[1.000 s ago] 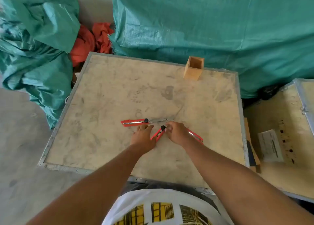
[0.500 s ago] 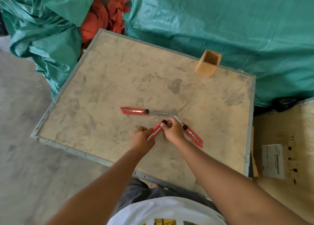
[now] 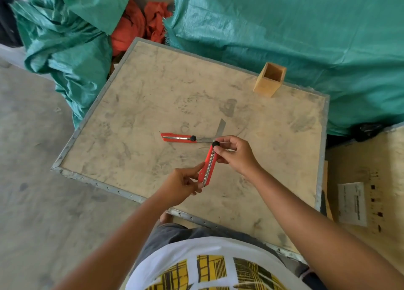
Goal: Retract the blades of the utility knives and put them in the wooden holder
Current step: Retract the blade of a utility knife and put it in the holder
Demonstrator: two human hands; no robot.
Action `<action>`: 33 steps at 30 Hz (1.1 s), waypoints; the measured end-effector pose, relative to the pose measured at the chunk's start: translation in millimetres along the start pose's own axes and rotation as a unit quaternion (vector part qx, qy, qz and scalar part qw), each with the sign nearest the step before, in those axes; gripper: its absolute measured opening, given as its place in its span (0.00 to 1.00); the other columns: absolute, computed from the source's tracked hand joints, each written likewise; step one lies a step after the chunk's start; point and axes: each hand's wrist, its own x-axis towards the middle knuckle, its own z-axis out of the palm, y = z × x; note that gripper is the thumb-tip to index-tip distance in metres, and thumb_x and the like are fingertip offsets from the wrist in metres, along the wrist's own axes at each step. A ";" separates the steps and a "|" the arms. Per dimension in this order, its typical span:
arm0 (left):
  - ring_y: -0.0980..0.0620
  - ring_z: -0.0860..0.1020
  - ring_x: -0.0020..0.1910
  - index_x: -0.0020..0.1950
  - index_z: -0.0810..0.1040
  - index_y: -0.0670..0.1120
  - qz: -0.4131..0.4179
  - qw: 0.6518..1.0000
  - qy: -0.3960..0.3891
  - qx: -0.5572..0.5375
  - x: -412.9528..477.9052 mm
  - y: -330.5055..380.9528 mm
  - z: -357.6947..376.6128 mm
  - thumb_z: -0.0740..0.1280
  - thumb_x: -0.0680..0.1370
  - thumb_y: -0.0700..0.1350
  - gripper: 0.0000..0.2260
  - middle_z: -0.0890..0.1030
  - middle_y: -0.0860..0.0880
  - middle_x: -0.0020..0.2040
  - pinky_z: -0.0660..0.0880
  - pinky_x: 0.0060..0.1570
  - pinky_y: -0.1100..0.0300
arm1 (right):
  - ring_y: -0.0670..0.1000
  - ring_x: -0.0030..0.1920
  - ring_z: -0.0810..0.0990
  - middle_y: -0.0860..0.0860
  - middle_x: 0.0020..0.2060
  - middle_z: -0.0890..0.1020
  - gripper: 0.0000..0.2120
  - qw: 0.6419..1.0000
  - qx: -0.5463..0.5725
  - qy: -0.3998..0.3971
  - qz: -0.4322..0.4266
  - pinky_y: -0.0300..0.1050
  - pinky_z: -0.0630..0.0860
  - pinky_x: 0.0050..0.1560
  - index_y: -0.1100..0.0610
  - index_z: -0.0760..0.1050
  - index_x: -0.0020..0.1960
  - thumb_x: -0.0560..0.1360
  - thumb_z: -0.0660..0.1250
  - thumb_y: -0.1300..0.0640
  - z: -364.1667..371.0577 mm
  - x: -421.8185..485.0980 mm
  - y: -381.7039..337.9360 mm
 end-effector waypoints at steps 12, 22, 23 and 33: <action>0.49 0.82 0.43 0.55 0.84 0.55 0.063 0.981 0.013 -0.182 -6.1 45.6 -36.3 0.69 0.76 0.31 0.20 0.86 0.48 0.43 0.83 0.50 0.46 | 0.57 0.43 0.85 0.51 0.47 0.88 0.10 0.986 -0.135 -0.028 -0.092 0.52 0.82 0.51 0.51 0.87 0.53 0.72 0.78 0.58 21.7 -39.3 -34.9; 0.42 0.81 0.47 0.61 0.81 0.51 0.100 0.980 -0.080 -0.155 -2.1 59.7 -77.2 0.69 0.75 0.30 0.21 0.83 0.34 0.54 0.83 0.50 0.44 | 0.42 0.42 0.78 0.43 0.49 0.83 0.09 0.975 -0.165 0.087 -0.117 0.35 0.72 0.41 0.45 0.83 0.48 0.70 0.80 0.50 51.7 -61.8 -52.9; 0.43 0.82 0.47 0.59 0.83 0.54 0.101 0.979 -0.090 -0.151 -1.7 60.7 -81.1 0.70 0.75 0.30 0.21 0.82 0.34 0.54 0.83 0.50 0.44 | 0.42 0.42 0.78 0.42 0.49 0.83 0.09 0.975 -0.164 0.095 -0.116 0.34 0.71 0.41 0.44 0.82 0.48 0.70 0.80 0.50 55.4 -63.6 -54.1; 0.46 0.84 0.47 0.62 0.80 0.50 0.105 0.974 -0.152 -0.127 12.3 72.1 -106.3 0.71 0.73 0.30 0.22 0.86 0.41 0.52 0.82 0.52 0.45 | 0.43 0.43 0.77 0.42 0.48 0.83 0.09 0.968 -0.131 0.170 -0.130 0.33 0.70 0.42 0.46 0.83 0.49 0.71 0.79 0.52 75.6 -70.8 -63.9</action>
